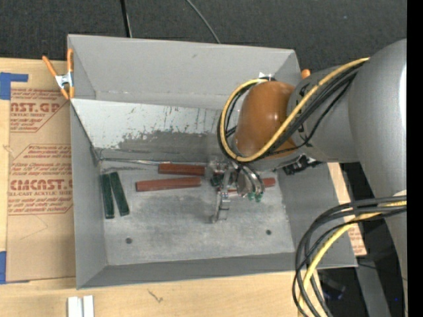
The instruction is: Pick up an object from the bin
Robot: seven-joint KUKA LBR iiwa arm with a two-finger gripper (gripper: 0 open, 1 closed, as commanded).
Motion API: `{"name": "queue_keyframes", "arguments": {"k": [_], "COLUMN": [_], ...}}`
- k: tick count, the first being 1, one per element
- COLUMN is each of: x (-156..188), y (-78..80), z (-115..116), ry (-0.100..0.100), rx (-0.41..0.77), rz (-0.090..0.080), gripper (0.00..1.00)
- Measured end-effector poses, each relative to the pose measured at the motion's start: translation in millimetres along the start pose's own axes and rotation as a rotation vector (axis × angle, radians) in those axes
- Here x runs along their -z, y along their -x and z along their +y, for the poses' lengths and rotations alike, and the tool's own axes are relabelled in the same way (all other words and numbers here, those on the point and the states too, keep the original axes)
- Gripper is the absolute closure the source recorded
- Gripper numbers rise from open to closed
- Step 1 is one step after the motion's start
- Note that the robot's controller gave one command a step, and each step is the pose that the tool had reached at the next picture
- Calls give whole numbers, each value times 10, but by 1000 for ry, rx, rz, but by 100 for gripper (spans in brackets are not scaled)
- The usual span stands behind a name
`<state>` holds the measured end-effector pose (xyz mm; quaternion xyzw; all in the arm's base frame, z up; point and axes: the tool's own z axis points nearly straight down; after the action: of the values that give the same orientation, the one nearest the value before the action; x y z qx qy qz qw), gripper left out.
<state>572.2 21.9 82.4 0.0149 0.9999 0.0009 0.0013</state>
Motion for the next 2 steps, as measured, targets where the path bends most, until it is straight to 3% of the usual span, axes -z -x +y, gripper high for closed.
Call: {"name": "queue_keyframes", "arguments": {"k": [1,2], "x": [-88,52], "y": [-1,112], "z": [-110,-447], "ry": [1,-1], "rx": [-51,59], "rz": [2,1], "gripper": [0,0]}}
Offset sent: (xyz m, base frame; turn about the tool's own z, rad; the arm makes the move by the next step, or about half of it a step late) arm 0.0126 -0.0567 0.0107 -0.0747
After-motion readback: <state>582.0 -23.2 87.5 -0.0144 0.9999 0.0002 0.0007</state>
